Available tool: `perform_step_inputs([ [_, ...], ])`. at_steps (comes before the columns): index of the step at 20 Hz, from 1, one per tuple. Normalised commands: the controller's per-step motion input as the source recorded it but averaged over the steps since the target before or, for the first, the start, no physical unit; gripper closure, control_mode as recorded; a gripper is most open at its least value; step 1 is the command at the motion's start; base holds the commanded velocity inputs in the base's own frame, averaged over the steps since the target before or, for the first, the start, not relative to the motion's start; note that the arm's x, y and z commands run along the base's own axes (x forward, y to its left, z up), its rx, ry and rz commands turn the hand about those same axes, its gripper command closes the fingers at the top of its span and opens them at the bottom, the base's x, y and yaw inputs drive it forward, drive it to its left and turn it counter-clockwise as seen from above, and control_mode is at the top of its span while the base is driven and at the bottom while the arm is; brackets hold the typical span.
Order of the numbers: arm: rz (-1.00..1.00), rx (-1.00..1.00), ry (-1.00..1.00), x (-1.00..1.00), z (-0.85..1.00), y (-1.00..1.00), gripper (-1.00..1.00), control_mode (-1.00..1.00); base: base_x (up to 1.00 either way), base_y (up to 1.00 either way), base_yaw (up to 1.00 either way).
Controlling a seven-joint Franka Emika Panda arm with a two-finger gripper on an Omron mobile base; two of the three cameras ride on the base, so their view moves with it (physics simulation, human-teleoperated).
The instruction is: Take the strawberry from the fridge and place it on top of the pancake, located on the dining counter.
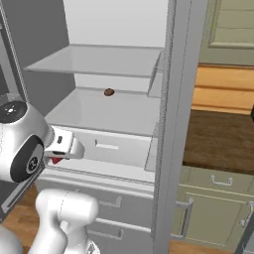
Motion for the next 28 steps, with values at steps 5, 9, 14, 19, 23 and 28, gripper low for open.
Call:
perform_step_inputs([
  [5,0.0,0.0,0.0,0.0,0.0,0.0,1.0,1.0,-0.37,-0.11,0.45],
  [9,0.0,0.0,0.0,0.0,0.0,0.0,1.0,1.0,-0.65,-0.05,0.58],
  [14,0.0,0.0,0.0,0.0,0.0,0.0,1.0,1.0,-0.82,-0.1,0.66],
  [19,0.0,0.0,0.0,0.0,0.0,0.0,1.0,1.0,-0.42,-0.43,0.68],
  [23,0.0,0.0,0.0,0.0,0.0,0.0,1.0,1.0,0.21,-0.72,0.51],
  [28,0.0,0.0,0.0,0.0,0.0,0.0,1.0,1.0,-0.39,-0.02,0.36],
])
